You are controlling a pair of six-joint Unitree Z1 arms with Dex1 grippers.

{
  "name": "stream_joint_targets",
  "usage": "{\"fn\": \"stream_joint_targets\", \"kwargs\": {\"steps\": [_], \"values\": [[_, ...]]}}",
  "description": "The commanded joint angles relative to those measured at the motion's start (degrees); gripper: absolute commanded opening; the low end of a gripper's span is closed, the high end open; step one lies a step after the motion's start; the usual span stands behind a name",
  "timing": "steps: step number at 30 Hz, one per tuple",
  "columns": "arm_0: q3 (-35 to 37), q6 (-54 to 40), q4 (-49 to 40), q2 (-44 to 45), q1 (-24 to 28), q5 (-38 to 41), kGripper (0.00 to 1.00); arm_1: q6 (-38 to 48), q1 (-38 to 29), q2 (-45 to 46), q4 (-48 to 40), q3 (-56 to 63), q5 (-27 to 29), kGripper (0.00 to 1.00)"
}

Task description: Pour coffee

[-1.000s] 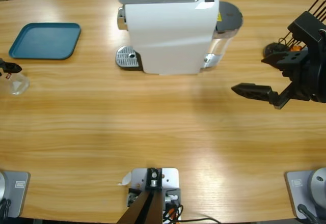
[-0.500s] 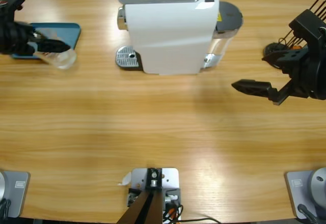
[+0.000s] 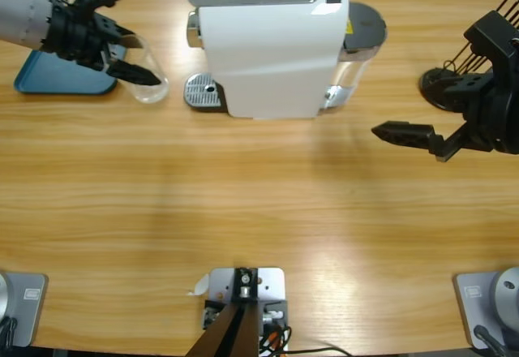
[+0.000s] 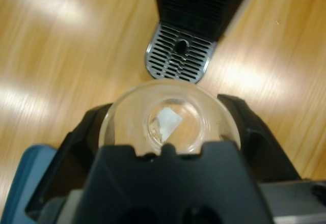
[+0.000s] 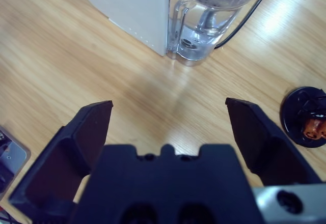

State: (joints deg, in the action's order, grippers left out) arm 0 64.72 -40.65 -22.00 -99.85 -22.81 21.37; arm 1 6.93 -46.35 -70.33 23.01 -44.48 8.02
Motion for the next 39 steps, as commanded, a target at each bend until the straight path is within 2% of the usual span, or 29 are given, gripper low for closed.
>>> {"fn": "stream_joint_targets", "kwargs": {"steps": [1, 10, 39], "values": [[3.32, -5.32, -1.23, -6.93, -3.66, 0.54, 0.000, 0.72, 1.00, -0.70, -0.48, 2.30, -0.19, 0.991], [8.14, -5.40, -0.32, -12.07, -5.82, -0.13, 0.000, 0.72, 1.09, -0.62, 0.28, 2.12, -0.16, 0.982], [11.04, -4.68, 0.38, -15.81, -5.84, 0.61, 0.000, 0.70, 1.18, -1.48, 0.37, 2.01, -0.37, 0.982]]}}
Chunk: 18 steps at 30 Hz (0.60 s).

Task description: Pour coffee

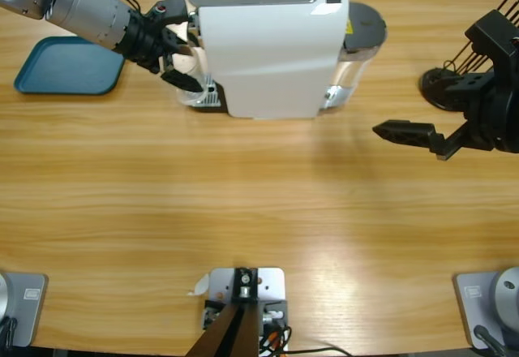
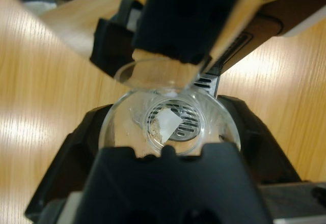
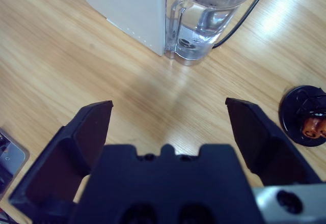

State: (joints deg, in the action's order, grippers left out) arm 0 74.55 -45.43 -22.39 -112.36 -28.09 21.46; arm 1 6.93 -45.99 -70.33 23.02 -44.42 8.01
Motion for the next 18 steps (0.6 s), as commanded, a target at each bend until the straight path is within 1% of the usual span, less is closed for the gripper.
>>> {"fn": "stream_joint_targets", "kwargs": {"steps": [1, 18], "values": [[1.34, 0.17, 0.77, -3.36, -0.58, 0.51, 0.000, 0.71, 0.82, -1.47, 0.36, 1.95, -0.37, 0.982], [2.27, 0.50, 0.77, -4.54, -1.71, 1.30, 0.000, 0.66, 0.82, -1.65, 0.36, 1.88, -0.37, 0.982]]}}
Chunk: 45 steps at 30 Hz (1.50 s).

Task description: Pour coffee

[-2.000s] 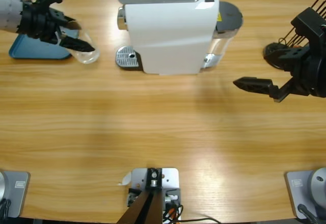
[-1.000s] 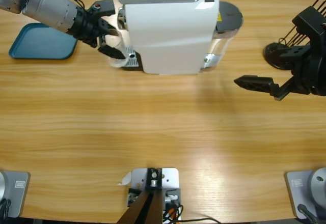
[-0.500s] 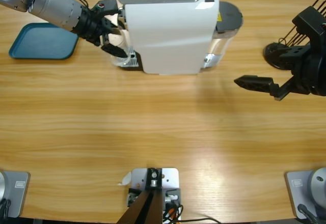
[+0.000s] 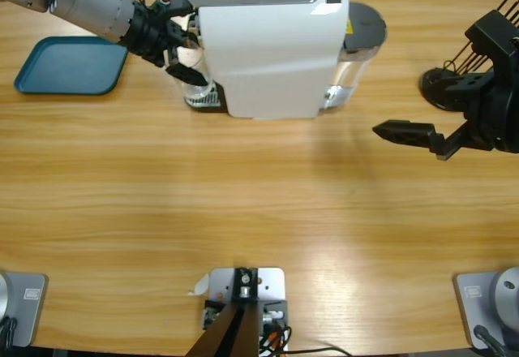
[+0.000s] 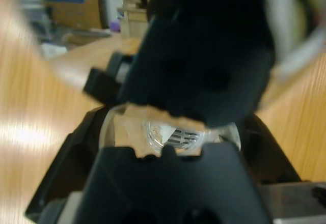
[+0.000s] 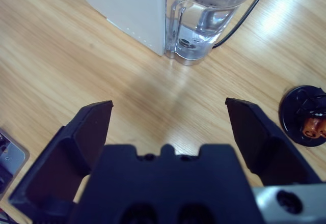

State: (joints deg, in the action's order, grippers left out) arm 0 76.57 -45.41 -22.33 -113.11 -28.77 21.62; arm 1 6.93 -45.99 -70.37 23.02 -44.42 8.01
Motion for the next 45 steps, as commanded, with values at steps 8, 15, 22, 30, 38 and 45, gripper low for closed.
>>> {"fn": "stream_joint_targets", "kwargs": {"steps": [8, 15, 22, 30, 38, 45], "values": [[0.33, 0.76, 0.71, -4.21, -1.11, 1.21, 0.000, 0.71, 0.81, -1.70, 0.36, 1.88, -0.37, 0.982], [0.33, 1.97, 0.71, -4.88, -1.11, 2.20, 0.618, 0.66, 0.85, -1.70, 0.36, 1.88, -0.37, 0.982], [-0.11, 2.97, 0.62, -4.95, -1.09, 2.64, 0.752, 0.64, 0.90, -1.77, 0.36, 1.79, -0.37, 0.982], [-0.55, 3.13, 0.62, -4.75, -1.09, 2.62, 0.760, 0.66, 0.90, -1.28, 0.36, 1.88, -0.37, 0.982], [-0.51, 3.59, 0.57, -4.93, -0.94, 2.30, 0.793, 0.64, 0.90, -1.43, 0.36, 1.79, -0.25, 0.982], [-0.76, 3.68, 0.44, -4.72, -0.94, 2.16, 0.794, 0.63, 0.90, -1.17, 0.45, 1.79, -0.21, 0.982]]}}
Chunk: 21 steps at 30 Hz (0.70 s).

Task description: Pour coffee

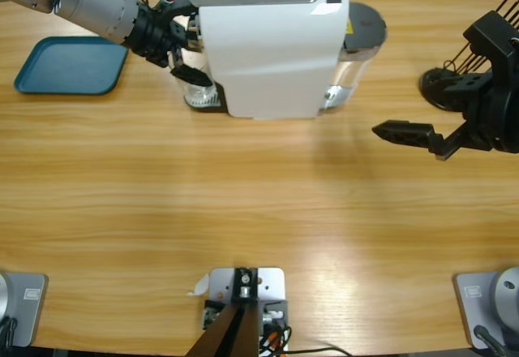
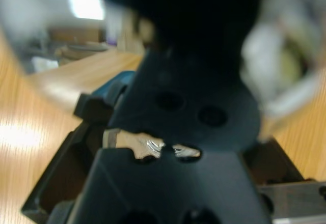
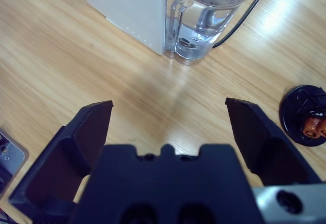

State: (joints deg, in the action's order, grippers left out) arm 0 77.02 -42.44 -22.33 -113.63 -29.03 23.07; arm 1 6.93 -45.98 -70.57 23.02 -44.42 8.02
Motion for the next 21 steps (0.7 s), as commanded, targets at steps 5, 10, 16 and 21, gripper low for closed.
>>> {"fn": "stream_joint_targets", "kwargs": {"steps": [5, 10, 16, 21], "values": [[-1.84, 1.59, 0.74, -3.21, 0.52, 1.49, 0.876, 0.66, 0.89, -0.97, 0.45, 1.88, -0.28, 0.982], [-2.65, 2.54, 2.96, -1.75, 1.87, 2.69, 0.899, 0.64, 0.89, -0.97, 0.61, 1.97, -0.28, 0.982], [-3.88, 3.68, 5.38, -0.91, 2.63, 6.82, 0.899, 0.63, 0.89, -0.97, 0.63, 2.06, -0.28, 0.982], [-5.81, 3.68, 6.03, 0.16, 3.49, 6.89, 0.899, 0.63, 0.89, -1.06, 0.63, 2.06, -0.30, 0.982]]}}
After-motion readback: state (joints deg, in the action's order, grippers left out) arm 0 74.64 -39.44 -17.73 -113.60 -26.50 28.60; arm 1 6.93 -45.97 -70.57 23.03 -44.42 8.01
